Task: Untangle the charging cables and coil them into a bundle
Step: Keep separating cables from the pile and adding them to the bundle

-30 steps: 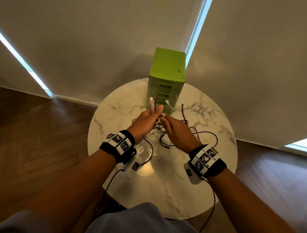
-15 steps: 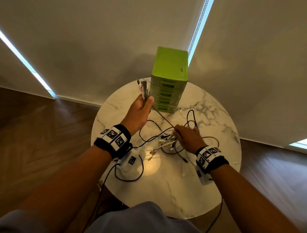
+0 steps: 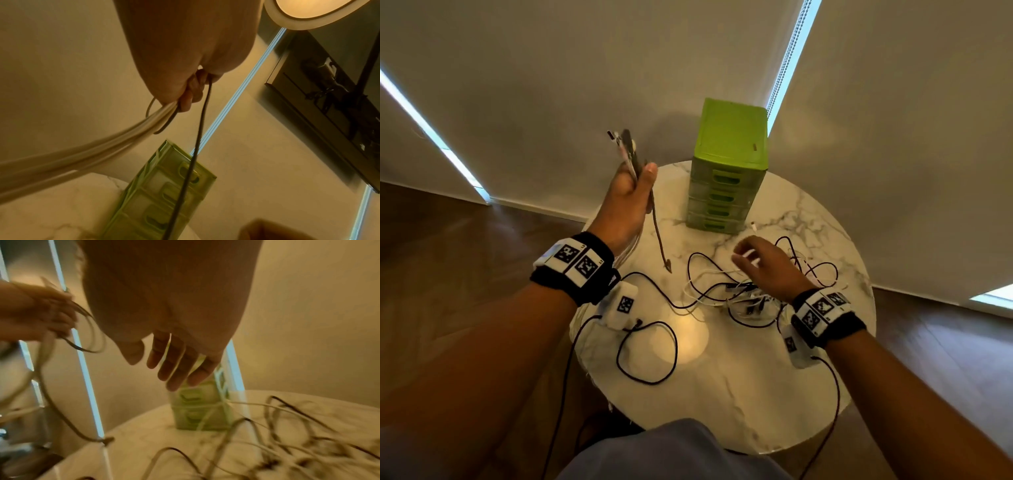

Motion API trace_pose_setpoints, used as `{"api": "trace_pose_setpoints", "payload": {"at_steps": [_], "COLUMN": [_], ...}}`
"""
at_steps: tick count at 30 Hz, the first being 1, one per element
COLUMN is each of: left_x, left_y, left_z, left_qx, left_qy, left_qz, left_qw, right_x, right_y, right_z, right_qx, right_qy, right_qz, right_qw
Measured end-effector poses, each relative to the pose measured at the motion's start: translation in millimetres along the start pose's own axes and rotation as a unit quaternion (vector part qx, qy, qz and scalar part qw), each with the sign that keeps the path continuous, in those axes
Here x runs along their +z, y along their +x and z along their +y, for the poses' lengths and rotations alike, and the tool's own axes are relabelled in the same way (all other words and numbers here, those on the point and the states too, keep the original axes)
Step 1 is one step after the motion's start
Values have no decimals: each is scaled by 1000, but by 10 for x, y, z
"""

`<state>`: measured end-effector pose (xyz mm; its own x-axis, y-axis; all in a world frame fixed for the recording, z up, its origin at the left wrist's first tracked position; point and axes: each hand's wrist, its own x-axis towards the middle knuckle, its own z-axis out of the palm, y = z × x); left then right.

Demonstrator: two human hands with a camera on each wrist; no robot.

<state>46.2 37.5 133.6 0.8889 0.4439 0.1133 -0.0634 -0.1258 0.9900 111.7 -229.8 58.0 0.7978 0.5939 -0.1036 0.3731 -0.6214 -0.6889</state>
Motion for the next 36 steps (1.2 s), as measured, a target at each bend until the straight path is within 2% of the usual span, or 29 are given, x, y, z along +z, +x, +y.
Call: {"api": "trace_pose_setpoints", "payload": {"at_steps": [3,5,8,12,15,17,21,26,29,31,32,34,35,36], "left_x": [20,9,-90,-574,-924,-1204,-1732,-2118,-2293,-2371,-2408,-2442,-2469,-2489], "left_y": [-85,-153,-219,-271,-365,-436,-569,-738,-853,-949,-997,-1059,-1088,-1111], "left_z": [-78,-109,-124,-186,-170,-183,-260,-252,-291,-311,-325,-350,-372,-391], "left_qx": [-4,-6,-14,-32,-55,-62,-42,-41,-34,-39,-43,-59,-70,-81], "left_qy": [10,30,63,14,-5,-9,-21,-60,-77,-85,-89,-98,-103,-107], "left_qz": [-34,-59,-66,-15,52,96,102,151,156,151,150,146,143,132], "left_qw": [999,998,996,999,997,993,994,986,984,984,984,983,982,982], "right_x": [254,504,749,772,781,850,1012,1574,2035,2334,2453,2572,2588,2569], "right_y": [76,158,282,492,680,783,884,812,678,587,550,493,488,507], "right_z": [-586,-870,-1082,-1190,-1270,-1428,-1831,-2053,-1901,-1714,-1626,-1491,-1487,-1511], "right_qx": [-38,-76,-147,-185,-183,-185,-212,-181,-95,-38,-41,-89,-102,-95], "right_qy": [103,124,96,32,53,77,113,177,196,135,55,-128,-199,-225], "right_qz": [-50,-62,-39,12,38,26,2,-96,-172,-261,-315,-408,-422,-405], "right_qw": [993,987,984,982,981,979,971,963,961,955,947,899,878,881]}}
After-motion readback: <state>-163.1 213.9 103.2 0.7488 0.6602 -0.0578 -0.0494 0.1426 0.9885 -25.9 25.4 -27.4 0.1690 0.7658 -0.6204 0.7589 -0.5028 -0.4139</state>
